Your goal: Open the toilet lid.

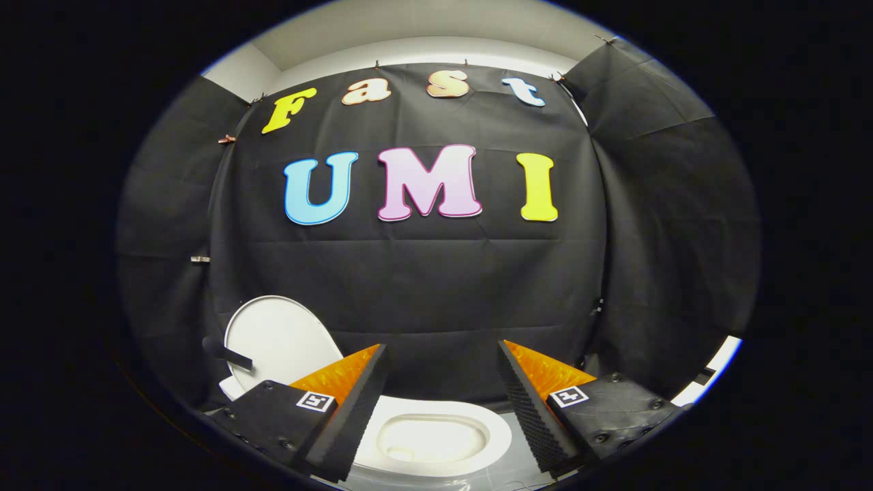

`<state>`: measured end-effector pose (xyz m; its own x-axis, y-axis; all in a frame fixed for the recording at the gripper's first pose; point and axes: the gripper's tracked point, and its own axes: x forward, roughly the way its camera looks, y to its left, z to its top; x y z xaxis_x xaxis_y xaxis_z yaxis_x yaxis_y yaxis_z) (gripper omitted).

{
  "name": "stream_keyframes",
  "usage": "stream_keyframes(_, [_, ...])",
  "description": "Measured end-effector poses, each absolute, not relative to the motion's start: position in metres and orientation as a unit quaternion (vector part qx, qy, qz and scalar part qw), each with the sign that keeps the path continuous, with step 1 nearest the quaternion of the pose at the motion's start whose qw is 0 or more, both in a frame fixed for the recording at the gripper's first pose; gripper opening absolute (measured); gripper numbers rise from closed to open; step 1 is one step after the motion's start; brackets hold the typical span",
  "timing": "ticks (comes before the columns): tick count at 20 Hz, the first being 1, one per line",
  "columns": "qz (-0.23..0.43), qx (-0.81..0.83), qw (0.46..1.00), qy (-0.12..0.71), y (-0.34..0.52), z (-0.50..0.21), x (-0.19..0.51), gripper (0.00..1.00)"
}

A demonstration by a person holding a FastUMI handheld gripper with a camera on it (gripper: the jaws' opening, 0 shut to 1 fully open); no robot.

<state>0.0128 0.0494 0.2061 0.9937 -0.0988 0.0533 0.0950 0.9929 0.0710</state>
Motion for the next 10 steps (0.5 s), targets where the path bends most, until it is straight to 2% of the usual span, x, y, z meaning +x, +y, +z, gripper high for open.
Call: stream_keyframes(10, [-0.045,0.031,0.998,-0.031,0.009,0.18,-0.007,0.98])
